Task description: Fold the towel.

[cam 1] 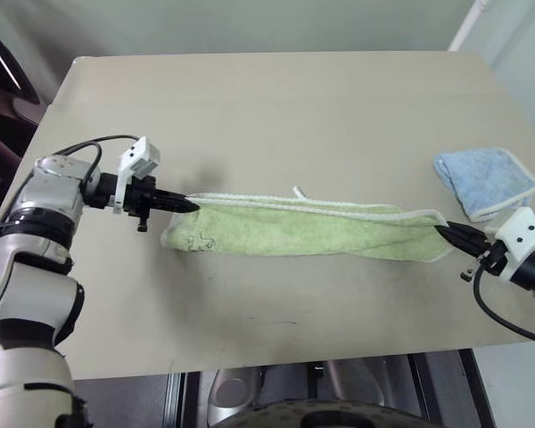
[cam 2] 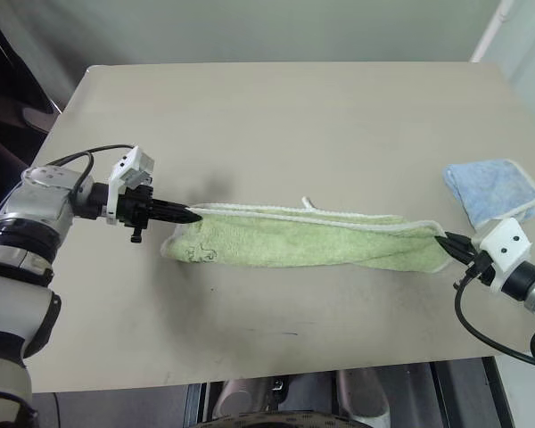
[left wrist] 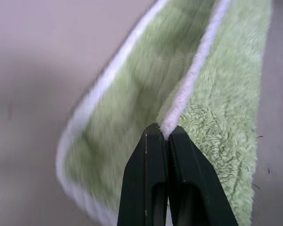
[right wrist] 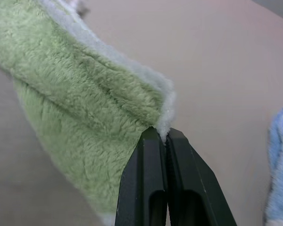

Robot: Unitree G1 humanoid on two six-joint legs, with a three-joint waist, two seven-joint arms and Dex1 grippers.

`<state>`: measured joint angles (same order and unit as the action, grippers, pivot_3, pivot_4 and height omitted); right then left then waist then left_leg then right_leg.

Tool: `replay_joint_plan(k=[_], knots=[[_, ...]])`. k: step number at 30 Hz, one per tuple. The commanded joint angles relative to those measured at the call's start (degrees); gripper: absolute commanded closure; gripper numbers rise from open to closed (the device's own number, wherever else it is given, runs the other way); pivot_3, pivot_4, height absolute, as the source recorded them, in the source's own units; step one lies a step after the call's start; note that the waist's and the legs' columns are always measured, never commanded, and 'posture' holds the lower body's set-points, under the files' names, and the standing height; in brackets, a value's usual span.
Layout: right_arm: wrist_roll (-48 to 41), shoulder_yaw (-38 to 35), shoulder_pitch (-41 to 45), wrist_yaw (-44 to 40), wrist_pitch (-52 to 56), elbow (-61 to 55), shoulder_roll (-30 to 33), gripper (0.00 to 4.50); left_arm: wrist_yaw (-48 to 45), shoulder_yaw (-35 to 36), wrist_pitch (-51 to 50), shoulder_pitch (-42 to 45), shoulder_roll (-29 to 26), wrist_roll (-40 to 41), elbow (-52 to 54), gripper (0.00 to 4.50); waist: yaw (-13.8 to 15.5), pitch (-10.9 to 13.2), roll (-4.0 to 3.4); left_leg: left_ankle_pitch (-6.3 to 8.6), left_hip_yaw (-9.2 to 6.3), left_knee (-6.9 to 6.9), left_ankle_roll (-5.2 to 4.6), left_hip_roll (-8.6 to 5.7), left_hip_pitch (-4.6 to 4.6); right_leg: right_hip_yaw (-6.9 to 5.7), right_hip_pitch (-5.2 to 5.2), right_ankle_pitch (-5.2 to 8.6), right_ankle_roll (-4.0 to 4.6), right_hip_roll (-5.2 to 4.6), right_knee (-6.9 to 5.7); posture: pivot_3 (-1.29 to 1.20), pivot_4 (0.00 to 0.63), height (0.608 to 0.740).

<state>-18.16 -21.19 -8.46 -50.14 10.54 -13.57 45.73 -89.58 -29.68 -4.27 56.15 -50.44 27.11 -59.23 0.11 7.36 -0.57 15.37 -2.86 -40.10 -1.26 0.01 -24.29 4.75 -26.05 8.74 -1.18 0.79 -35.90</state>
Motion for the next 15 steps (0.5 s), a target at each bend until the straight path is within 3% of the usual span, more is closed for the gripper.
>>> replay_joint_plan(k=[1, 6, 15], knots=[[0.9, 0.4, 2.5, 1.6, 0.2, 0.9, 0.4, 4.5, -2.5, 4.5, 1.2, 1.9, 2.0, -3.8, -3.1, 4.48, 0.0, 0.0, -0.01, 0.0, 0.02, 0.0, -0.01, -0.01, 0.0, 0.0, 0.0, 0.0, -0.03, 0.0, 0.0, 0.0, 0.15, 0.733], [1.9, 2.5, 4.9, 1.7, -1.8, 3.1, -0.8, 4.5, -2.8, 8.9, 0.8, 1.7, 3.1, -7.9, -3.9, 4.48, 0.0, 0.0, 0.01, -0.07, 0.03, -0.01, -0.1, 0.01, 0.03, 0.01, 0.06, -0.07, -0.16, 0.0, 0.01, 0.0, 0.15, 0.733], [2.8, 6.0, 7.4, 0.1, -3.7, 6.6, -0.9, 4.5, -2.9, 9.7, -0.8, 2.1, -0.4, -12.7, -5.7, 4.48, -0.1, 0.0, 0.01, -0.1, 0.05, 0.0, -0.14, 0.01, 0.06, 0.0, 0.09, -0.17, -0.38, -0.01, 0.01, 0.0, 0.15, 0.733]])
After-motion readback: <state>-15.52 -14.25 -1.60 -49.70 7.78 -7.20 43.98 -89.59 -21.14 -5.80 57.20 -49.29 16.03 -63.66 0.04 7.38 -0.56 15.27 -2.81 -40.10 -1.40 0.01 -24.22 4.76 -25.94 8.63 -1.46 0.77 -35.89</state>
